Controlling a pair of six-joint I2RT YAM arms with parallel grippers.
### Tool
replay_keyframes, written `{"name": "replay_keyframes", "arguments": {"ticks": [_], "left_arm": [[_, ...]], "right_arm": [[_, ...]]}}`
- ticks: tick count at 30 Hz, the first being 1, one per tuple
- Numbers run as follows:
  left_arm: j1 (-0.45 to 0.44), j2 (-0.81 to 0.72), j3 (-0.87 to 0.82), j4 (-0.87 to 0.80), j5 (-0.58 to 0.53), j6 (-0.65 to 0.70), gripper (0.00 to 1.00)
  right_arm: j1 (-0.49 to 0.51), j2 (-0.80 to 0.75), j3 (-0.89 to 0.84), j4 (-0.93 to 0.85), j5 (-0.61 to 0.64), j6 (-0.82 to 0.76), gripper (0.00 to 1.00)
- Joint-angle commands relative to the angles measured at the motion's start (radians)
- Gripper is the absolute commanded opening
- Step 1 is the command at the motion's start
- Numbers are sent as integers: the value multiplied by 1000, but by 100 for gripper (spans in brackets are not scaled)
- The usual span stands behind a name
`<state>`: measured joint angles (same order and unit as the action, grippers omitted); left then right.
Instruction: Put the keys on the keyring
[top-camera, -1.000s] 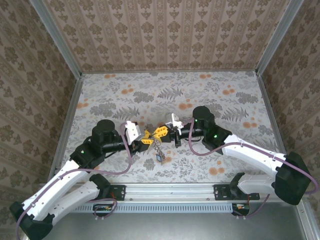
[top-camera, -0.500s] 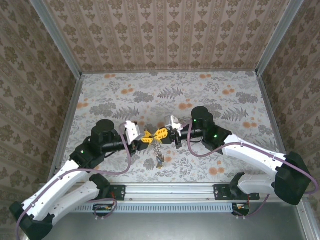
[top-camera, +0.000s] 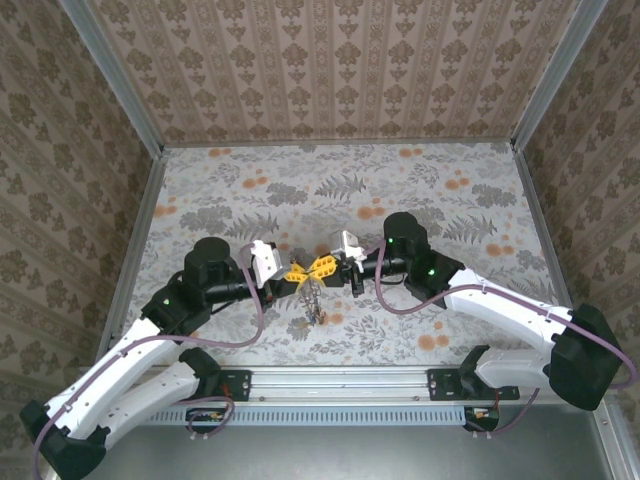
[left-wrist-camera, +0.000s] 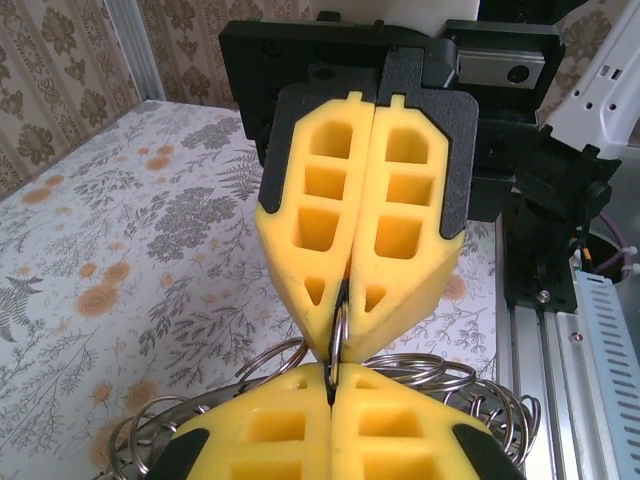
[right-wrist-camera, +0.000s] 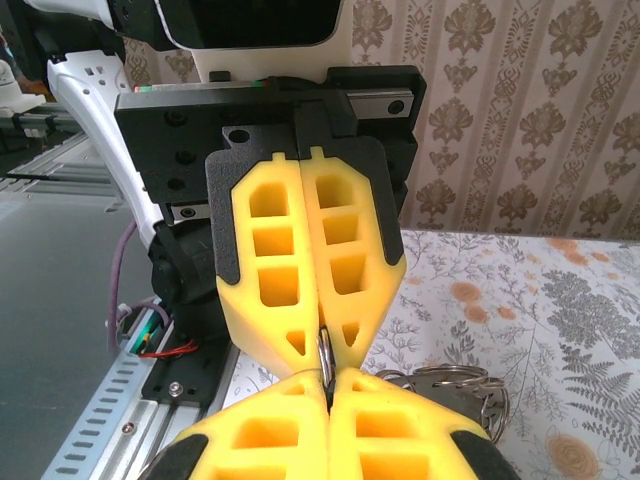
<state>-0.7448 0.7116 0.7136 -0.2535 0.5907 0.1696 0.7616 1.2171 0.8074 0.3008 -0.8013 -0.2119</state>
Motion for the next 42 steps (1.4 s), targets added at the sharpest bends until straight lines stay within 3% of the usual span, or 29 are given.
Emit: {"name": "replay_keyframes", "arguments": {"ticks": [1, 2, 4, 5, 9, 15, 24, 30, 38, 42], "left_arm": [[-8, 5, 29, 69, 45, 21, 0], [-7, 5, 34, 55, 25, 20, 0], [-8, 11, 51, -1, -11, 32, 0], [-8, 18, 68, -42, -29, 42, 0], [-8, 62, 118, -179, -57, 81, 0], [-12, 67, 101, -163, -26, 96, 0], [-22, 70, 72, -110, 3, 91, 0], [-23, 70, 58, -99, 42, 106, 0], [-24, 61, 43, -71, 36, 100, 0], [-25, 61, 41, -66, 38, 99, 0]], "right_arm": [[22, -15, 18, -45, -24, -68, 0], [23, -21, 19, -84, -3, -103, 1], [21, -39, 19, -143, 37, -152, 21], [22, -50, 23, -179, 47, -177, 26], [22, -87, 39, -317, 108, -266, 27], [21, -100, 53, -395, 169, -330, 32], [24, -61, 81, -340, 186, -282, 34], [23, -16, 133, -374, 124, -281, 34], [33, -13, 136, -388, 87, -299, 13], [37, -7, 138, -398, 78, -307, 16]]}}
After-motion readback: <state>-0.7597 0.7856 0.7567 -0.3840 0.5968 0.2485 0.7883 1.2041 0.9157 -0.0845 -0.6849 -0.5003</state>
